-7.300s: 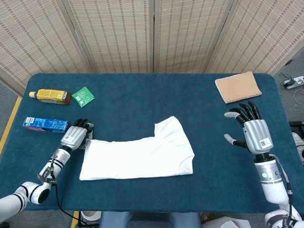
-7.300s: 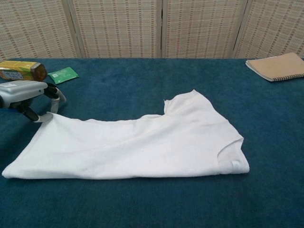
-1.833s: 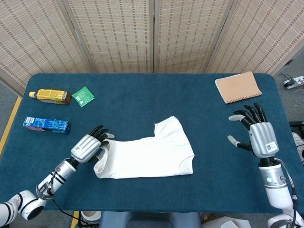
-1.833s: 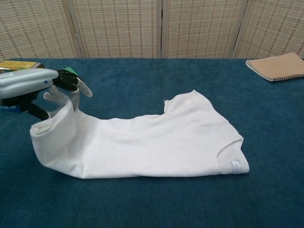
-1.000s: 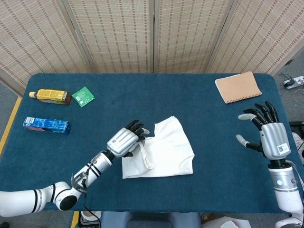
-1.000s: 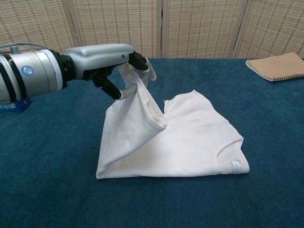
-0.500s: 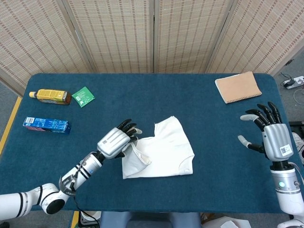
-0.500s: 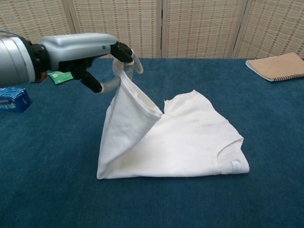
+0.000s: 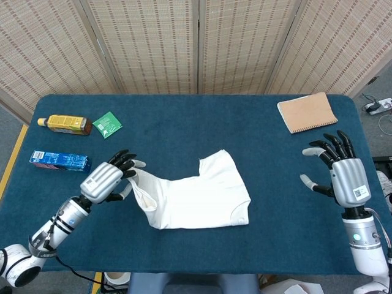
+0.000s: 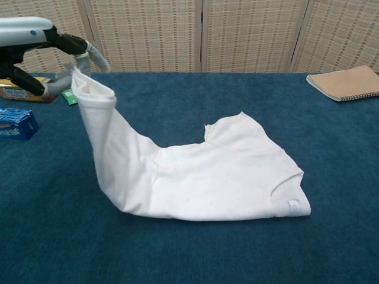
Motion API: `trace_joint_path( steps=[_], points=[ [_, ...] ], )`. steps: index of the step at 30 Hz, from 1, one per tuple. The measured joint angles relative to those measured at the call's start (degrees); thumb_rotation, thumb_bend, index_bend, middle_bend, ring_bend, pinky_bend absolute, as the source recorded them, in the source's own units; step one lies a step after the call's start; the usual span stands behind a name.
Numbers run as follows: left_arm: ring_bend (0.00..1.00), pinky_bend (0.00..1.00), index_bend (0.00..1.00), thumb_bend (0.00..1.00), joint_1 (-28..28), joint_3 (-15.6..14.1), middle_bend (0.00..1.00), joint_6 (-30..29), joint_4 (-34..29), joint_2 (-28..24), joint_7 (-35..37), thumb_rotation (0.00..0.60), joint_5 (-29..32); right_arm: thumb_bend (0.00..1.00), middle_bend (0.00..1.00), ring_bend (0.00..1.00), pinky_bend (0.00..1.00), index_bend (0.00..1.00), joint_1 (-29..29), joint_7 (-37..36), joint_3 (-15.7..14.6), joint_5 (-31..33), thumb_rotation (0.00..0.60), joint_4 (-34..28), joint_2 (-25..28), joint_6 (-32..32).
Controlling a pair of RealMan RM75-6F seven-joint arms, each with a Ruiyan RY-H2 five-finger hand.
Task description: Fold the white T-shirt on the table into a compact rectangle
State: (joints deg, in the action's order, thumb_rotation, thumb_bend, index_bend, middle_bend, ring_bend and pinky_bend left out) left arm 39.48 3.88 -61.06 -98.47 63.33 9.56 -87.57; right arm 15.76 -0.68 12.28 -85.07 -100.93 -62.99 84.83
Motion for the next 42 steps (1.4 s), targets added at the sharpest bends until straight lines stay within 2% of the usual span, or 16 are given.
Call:
trace_joint_path(
  steps=[8,20,30,37,42],
  points=[
    [0.09,0.0,0.65,0.57,-3.41,-2.71,0.23,-2.87,6.77,-3.93,10.49,0.6,-3.55,0.15,0.3,0.13,0.0,0.39,0.48,2.09,0.12,-0.21,0.6,-1.46,-0.45,-0.21],
    [0.08,0.0,0.65,0.57,-6.79,-4.14,0.24,-3.83,14.21,-5.44,14.99,0.6,-2.59,0.15,0.3,0.13,0.0,0.39,1.32,4.72,0.37,-0.25,0.6,-3.22,-1.07,-0.81],
    [0.08,0.0,0.66,0.57,-7.64,-4.01,0.23,-1.43,15.92,-5.66,11.16,0.6,0.09,0.15,0.3,0.13,0.0,0.39,1.73,4.54,0.35,-0.36,0.6,-3.01,-1.49,-1.19],
    [0.08,0.0,0.66,0.57,-6.46,-2.85,0.23,-0.04,11.79,-5.56,6.0,0.6,0.49,0.15,0.3,0.13,0.0,0.39,1.19,3.32,0.15,-0.47,0.6,-2.28,-1.34,-0.49],
    [0.08,0.0,0.65,0.57,-3.9,-1.02,0.23,2.81,7.22,-4.71,-0.47,0.6,1.85,0.15,0.3,0.13,0.0,0.39,0.75,2.29,0.14,-0.5,0.6,-1.88,-1.04,0.04]
  ],
)
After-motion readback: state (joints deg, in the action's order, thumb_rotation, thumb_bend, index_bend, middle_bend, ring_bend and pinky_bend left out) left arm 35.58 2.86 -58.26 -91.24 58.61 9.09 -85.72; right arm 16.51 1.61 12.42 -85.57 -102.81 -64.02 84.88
